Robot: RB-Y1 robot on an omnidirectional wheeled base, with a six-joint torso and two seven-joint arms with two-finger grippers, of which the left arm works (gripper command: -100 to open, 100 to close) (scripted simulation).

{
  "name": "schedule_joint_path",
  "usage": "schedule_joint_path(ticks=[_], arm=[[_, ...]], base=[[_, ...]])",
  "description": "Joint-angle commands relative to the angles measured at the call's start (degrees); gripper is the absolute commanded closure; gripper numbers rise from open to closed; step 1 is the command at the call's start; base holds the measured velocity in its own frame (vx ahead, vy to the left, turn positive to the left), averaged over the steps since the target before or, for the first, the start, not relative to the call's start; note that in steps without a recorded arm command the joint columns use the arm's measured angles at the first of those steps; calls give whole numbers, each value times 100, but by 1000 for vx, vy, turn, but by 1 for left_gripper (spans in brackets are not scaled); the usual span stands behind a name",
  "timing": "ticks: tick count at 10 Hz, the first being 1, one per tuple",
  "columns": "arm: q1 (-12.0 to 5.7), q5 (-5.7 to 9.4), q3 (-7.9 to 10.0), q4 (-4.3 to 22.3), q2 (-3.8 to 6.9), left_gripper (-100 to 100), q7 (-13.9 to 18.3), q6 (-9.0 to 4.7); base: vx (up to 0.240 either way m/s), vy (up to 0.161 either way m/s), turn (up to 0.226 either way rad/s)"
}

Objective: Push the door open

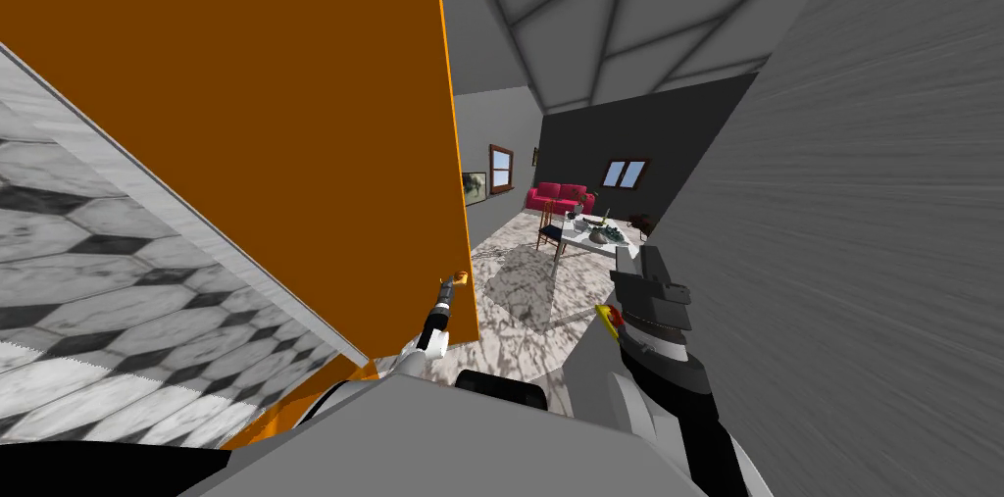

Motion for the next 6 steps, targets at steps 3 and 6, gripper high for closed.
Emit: schedule_joint_path(ticks=[3,6], arm=[[-64,78,133,46,37,100,-113,-66],[-86,190,319,42,-18,100,-303,-85]], base=[[117,-14,41],[161,-5,68]])
